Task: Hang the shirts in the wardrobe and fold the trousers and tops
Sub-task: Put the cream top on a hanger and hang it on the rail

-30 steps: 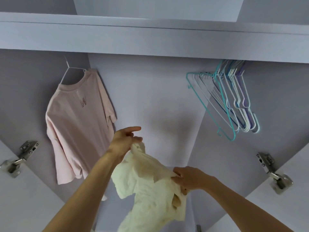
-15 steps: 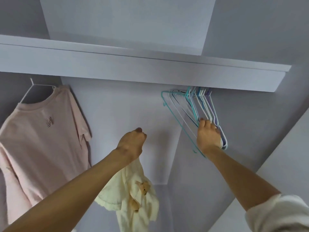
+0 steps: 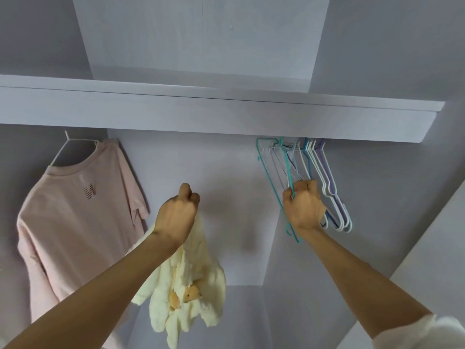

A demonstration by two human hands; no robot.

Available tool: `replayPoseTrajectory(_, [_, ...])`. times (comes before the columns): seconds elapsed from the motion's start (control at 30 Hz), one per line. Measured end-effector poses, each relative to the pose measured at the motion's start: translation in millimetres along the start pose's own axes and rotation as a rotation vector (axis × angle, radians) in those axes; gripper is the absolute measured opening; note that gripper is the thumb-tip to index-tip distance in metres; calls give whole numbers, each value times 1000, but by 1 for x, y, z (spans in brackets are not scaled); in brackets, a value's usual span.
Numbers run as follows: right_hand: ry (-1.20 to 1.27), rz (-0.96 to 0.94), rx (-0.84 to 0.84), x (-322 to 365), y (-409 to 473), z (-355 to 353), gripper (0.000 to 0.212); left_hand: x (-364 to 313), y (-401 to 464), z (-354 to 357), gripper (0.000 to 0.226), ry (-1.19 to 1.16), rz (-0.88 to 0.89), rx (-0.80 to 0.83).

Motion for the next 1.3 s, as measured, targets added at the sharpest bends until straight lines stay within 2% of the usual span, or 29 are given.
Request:
replayPoseTrajectory(0.17, [27,-13,-4,5,3,-5,18,-1,-12,-6,38,-153,-47,-186])
replayPoseTrajectory(0.4, [282,-5,174,8,-25,4,12,-8,-25,-1,26,-335,-51,-290])
replayPoseTrajectory(0.57, [462,17,120,-7,-82,23,12,-5,-41,6,24,-511,-88,-373])
replayPoseTrajectory(0.6, [487,17,181,-13,-96,30,11,-3,-46,9,22,-548,-112,-391])
replayPoseTrajectory(0.67, [588,69,426,-20,-118,47,10,3,-56,14,19,-595,-155,-413])
replayPoseTrajectory(0.73, [673,207,650,-21,-127,62,18,6,-66,20,18,-607,-186,-396])
replayPoseTrajectory(0.8, [593,299,723,-22,-134,73,18,8,-75,27,17,-609,-211,-362])
replayPoseTrajectory(0.87, [476,310,712,-23,-146,78,16,15,-83,32,16,-624,-250,-342])
replayPoseTrajectory(0.9, [465,316,675,-24,-153,78,22,19,-86,34,16,-629,-274,-338])
replayPoseTrajectory(1.0, [708,305,546,-27,-175,72,42,31,-101,43,16,-627,-336,-316])
replayPoseTrajectory(1.13, [857,261,556,-11,-182,69,29,43,-123,53,16,-616,-415,-302])
replayPoseTrajectory(1.3, [937,302,492,11,-187,69,32,68,-137,59,18,-663,-593,-326])
Point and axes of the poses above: each hand's wrist, its own y-axis towards the middle knuckle, its own z-axis out of the palm, x = y × z, the point moved 3 cm from there along y, towards the middle knuckle, and after that the axes turned 14 degrees about z, right-handed, at the moved point
